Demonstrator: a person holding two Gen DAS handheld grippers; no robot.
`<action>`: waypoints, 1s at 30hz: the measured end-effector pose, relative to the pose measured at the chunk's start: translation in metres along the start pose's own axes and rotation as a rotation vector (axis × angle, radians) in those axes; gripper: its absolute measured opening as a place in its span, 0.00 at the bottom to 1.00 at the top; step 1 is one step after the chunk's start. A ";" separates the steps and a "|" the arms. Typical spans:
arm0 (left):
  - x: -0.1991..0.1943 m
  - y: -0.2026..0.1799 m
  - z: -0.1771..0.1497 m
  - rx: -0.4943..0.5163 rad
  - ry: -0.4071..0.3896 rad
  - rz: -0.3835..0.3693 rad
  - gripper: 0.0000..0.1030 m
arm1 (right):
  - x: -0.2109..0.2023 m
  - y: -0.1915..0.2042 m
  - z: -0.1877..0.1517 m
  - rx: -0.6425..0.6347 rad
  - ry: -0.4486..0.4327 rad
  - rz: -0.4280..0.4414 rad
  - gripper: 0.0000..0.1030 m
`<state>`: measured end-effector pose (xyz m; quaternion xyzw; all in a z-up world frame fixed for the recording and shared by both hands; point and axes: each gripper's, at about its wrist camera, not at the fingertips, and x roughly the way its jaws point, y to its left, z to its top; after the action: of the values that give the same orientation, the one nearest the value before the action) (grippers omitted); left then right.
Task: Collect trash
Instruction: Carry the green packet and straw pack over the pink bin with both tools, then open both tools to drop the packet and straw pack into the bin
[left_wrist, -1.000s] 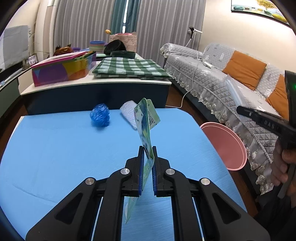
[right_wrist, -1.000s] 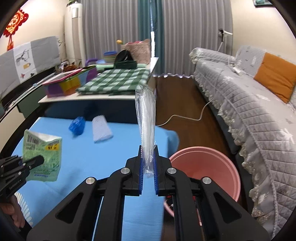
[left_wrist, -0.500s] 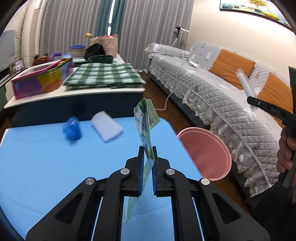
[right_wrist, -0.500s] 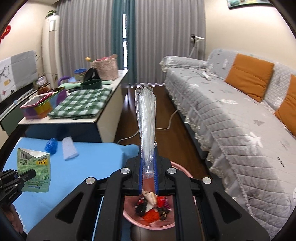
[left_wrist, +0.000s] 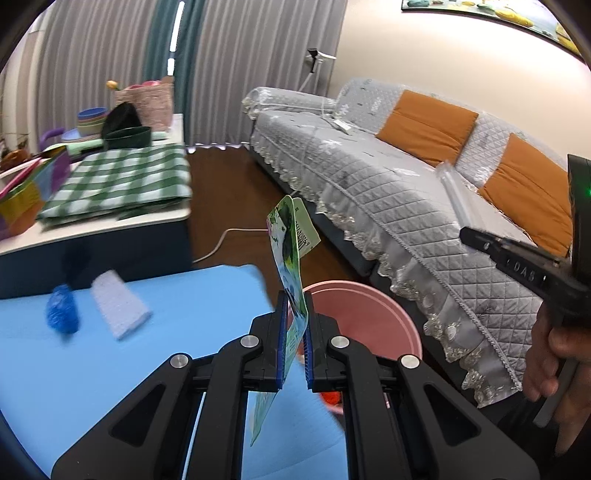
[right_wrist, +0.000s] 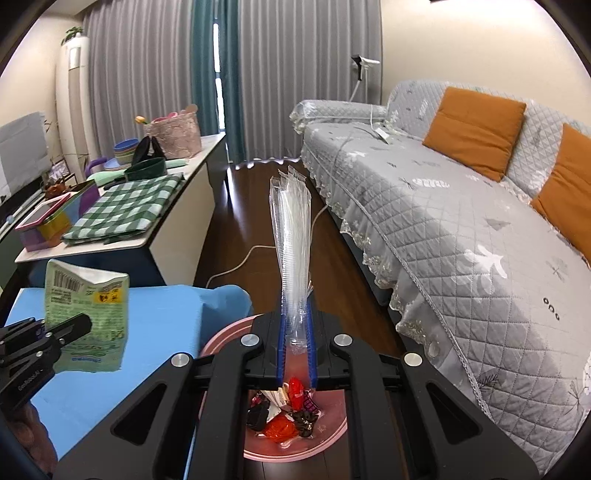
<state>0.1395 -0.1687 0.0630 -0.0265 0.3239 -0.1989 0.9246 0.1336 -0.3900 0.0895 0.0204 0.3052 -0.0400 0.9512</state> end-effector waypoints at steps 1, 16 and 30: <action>0.004 -0.004 0.001 0.003 0.003 -0.005 0.07 | 0.004 -0.002 -0.001 0.002 0.009 -0.001 0.09; 0.070 -0.035 0.006 0.031 0.071 -0.068 0.07 | 0.031 -0.015 -0.010 0.012 0.064 -0.015 0.09; 0.070 -0.025 0.000 -0.003 0.098 -0.080 0.38 | 0.034 -0.014 -0.011 0.014 0.069 -0.062 0.55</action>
<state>0.1805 -0.2190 0.0264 -0.0312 0.3680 -0.2363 0.8987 0.1535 -0.4059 0.0602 0.0188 0.3382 -0.0709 0.9382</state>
